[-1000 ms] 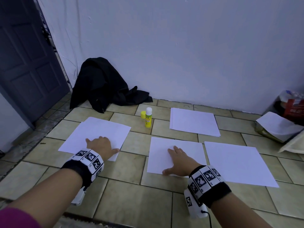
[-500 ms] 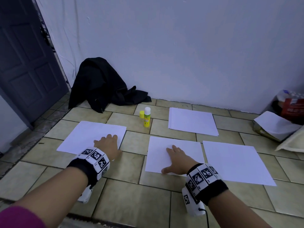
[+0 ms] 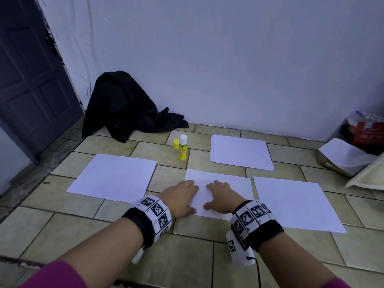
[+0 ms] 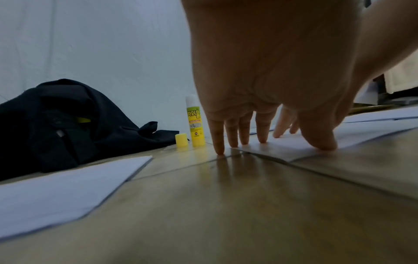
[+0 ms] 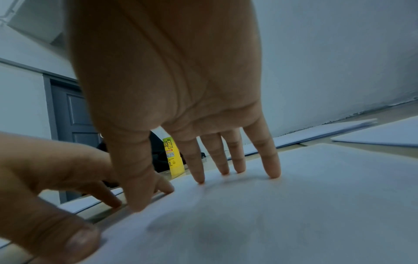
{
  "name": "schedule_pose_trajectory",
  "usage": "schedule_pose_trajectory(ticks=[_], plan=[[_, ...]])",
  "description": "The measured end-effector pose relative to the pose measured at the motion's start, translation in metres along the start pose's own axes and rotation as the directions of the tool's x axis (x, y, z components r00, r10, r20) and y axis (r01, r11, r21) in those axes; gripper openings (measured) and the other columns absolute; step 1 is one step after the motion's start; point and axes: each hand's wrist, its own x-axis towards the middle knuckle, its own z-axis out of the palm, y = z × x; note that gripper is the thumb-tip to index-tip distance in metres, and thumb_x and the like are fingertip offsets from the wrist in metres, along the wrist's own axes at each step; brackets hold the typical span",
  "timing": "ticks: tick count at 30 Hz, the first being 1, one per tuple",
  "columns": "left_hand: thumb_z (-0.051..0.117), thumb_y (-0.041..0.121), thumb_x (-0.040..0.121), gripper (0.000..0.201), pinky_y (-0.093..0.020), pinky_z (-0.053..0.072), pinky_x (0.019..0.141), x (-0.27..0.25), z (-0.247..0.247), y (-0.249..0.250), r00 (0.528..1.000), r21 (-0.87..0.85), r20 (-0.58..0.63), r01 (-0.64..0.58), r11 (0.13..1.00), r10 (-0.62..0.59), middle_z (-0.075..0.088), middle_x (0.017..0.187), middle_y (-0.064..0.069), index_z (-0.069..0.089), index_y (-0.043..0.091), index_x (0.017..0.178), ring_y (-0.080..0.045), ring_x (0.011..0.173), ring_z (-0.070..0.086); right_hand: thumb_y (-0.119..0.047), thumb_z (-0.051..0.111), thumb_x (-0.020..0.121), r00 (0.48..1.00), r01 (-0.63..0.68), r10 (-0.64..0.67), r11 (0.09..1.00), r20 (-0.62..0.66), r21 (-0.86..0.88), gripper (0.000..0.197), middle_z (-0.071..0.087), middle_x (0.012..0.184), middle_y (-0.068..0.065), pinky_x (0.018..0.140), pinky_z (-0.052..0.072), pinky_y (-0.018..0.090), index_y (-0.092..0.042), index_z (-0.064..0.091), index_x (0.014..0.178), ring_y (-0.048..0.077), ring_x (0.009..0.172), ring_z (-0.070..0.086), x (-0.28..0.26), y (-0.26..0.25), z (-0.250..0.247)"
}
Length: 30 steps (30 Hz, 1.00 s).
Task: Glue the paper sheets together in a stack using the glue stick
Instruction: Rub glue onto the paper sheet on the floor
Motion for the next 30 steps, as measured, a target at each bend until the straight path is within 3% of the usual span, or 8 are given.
schedule_pose_trajectory(ticks=[4,10,15,22,24,26,28,30], plan=[[0.067,0.049,0.081,0.071,-0.042,0.045,0.098,0.004,-0.007,-0.008,0.999,0.125,0.013,0.048,0.991,-0.05,0.038,0.139,-0.006,0.041,0.014,0.137,-0.022,0.127,0.039,-0.038,0.058,0.092,0.991,-0.029,0.041,0.995,-0.125,0.099,0.053,0.047,0.141,0.006,0.103,0.037,0.032,-0.011,0.046,0.137,0.021,0.13,0.042,0.006,0.002,-0.015],[0.078,0.036,0.075,0.08,-0.035,0.043,0.096,0.011,-0.011,-0.013,0.997,0.12,0.059,0.047,0.992,-0.055,0.036,0.136,-0.01,0.035,0.006,0.135,-0.025,0.126,0.04,-0.036,0.063,0.089,0.972,0.024,0.046,0.957,-0.231,0.29,0.043,0.06,0.126,0.006,0.096,0.044,0.029,-0.011,0.058,0.123,0.02,0.116,0.055,0.046,-0.008,-0.042],[0.076,0.031,0.078,0.087,-0.046,0.043,0.1,0.018,-0.01,-0.01,0.988,0.16,0.147,0.026,0.987,-0.049,0.025,0.142,-0.014,0.024,0.018,0.147,-0.03,0.133,0.026,-0.037,0.073,0.081,0.961,0.022,0.119,0.866,-0.248,0.5,0.051,0.061,0.121,0.003,0.091,0.043,0.026,-0.016,0.056,0.124,0.017,0.112,0.057,0.08,-0.027,-0.06],[0.074,0.034,0.079,0.085,-0.046,0.04,0.104,0.02,-0.011,-0.014,0.983,0.147,0.179,0.01,0.989,-0.036,0.02,0.144,-0.014,0.025,0.015,0.146,-0.031,0.136,0.02,-0.029,0.071,0.083,0.942,0.097,0.088,0.852,-0.323,0.514,0.046,0.062,0.119,0.003,0.085,0.045,0.027,-0.016,0.058,0.125,0.02,0.106,0.06,0.102,-0.052,-0.072],[0.074,0.034,0.079,0.08,-0.044,0.041,0.103,0.021,-0.01,-0.014,0.983,0.154,0.178,0.01,0.988,-0.038,0.02,0.143,-0.014,0.03,0.011,0.142,-0.03,0.135,0.021,-0.026,0.069,0.084,0.932,0.096,0.104,0.852,-0.347,0.514,0.034,0.066,0.113,0.006,0.085,0.047,0.03,-0.01,0.064,0.114,0.023,0.103,0.062,0.104,-0.056,-0.075],[0.075,0.034,0.079,0.082,-0.045,0.04,0.104,0.021,-0.009,-0.016,0.985,0.142,0.167,0.012,0.99,-0.035,0.019,0.144,-0.014,0.029,0.011,0.143,-0.03,0.136,0.019,-0.028,0.066,0.086,0.932,0.088,0.099,0.872,-0.349,0.482,0.026,0.065,0.088,0.011,0.073,0.048,0.031,-0.003,0.066,0.09,0.029,0.087,0.061,0.104,-0.057,-0.078],[0.075,0.034,0.078,0.09,-0.045,0.038,0.106,0.022,-0.007,-0.019,0.986,0.112,0.165,0.017,0.994,-0.036,0.015,0.147,-0.013,0.022,0.018,0.149,-0.03,0.139,0.015,-0.033,0.062,0.088,0.929,0.054,0.121,0.89,-0.35,0.453,0.037,0.048,0.063,0.006,0.054,0.036,0.027,-0.006,0.051,0.065,0.025,0.063,0.05,0.104,-0.055,-0.082],[0.075,0.035,0.078,0.095,-0.046,0.037,0.108,0.023,-0.006,-0.021,0.984,0.1,0.174,0.019,0.995,-0.037,0.013,0.148,-0.012,0.016,0.023,0.152,-0.03,0.14,0.012,-0.033,0.057,0.09,0.922,0.05,0.135,0.887,-0.362,0.459,0.044,0.041,0.057,0.005,0.052,0.034,0.028,-0.009,0.039,0.057,0.023,0.056,0.042,0.101,-0.047,-0.085]])
